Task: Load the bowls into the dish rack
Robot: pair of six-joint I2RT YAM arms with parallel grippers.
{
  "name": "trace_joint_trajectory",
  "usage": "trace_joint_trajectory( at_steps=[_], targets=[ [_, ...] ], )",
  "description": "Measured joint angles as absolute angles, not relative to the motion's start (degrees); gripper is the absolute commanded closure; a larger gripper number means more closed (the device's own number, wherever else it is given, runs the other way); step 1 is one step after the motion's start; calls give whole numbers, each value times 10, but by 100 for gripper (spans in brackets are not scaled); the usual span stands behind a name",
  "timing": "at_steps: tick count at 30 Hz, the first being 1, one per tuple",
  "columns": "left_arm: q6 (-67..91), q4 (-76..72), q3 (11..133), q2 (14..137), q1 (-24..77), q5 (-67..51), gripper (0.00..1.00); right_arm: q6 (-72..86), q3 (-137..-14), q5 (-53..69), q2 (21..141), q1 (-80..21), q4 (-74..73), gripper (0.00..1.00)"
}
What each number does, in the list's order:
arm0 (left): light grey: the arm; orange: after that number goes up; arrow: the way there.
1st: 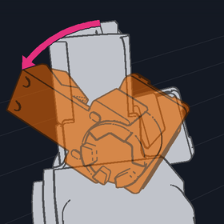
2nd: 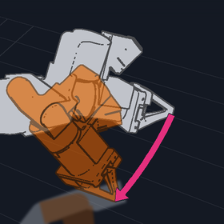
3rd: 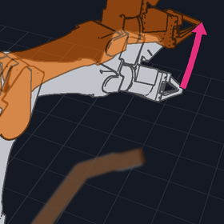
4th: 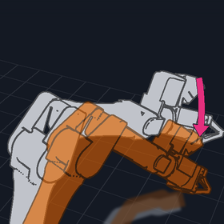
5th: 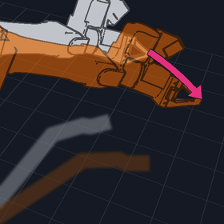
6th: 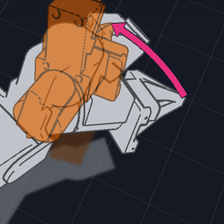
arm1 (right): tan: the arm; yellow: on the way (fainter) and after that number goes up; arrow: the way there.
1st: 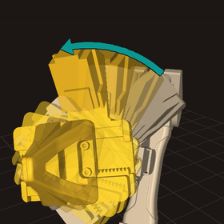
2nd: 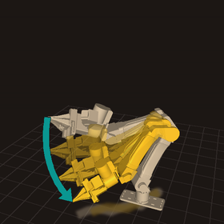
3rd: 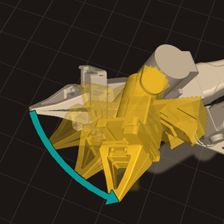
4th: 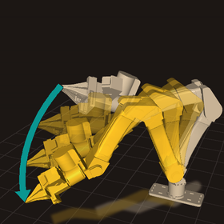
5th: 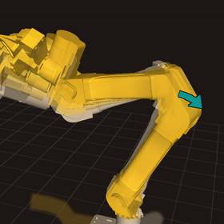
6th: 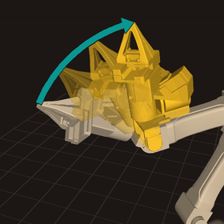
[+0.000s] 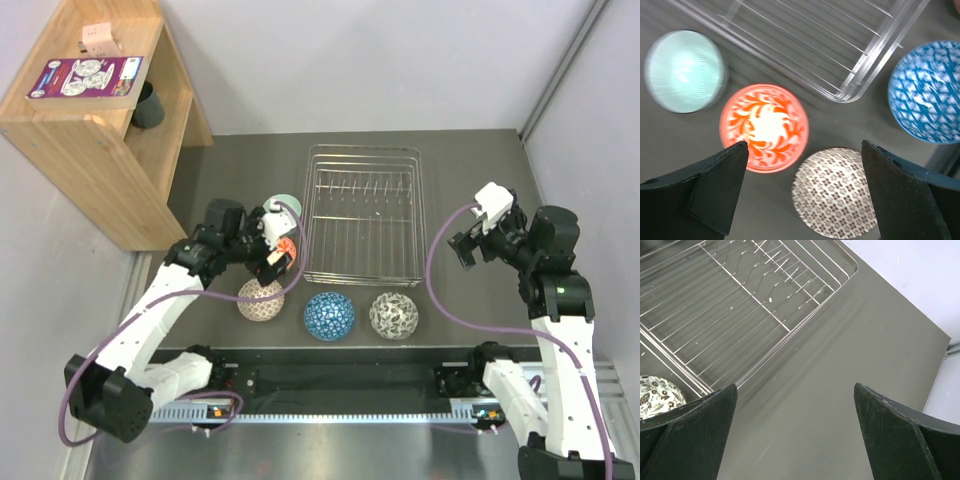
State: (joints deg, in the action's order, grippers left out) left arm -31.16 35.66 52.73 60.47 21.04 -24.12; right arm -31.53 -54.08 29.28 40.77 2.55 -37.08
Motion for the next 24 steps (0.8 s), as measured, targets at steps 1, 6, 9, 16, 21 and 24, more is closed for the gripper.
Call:
trace_joint_trajectory(
  at_steps=[1, 6, 9, 16, 21, 24],
  targets=[
    [-315, 362, 527, 614, 221, -240, 1, -317, -541, 295, 407, 25, -371, 0],
    [-322, 384, 516, 662, 288, -230, 1, -323, -541, 302, 407, 25, -375, 0],
    [-326, 398, 509, 677, 331, -226, 1, -329, -541, 313, 405, 25, -376, 0],
    [-328, 413, 511, 719, 373, -229, 1, -338, -535, 316, 398, 25, -375, 0],
    [-321, 416, 515, 750, 409, -227, 1, -342, -523, 316, 392, 25, -376, 1],
    [-314, 413, 516, 770, 430, -226, 1, -343, -517, 316, 390, 25, -376, 0]
  ],
)
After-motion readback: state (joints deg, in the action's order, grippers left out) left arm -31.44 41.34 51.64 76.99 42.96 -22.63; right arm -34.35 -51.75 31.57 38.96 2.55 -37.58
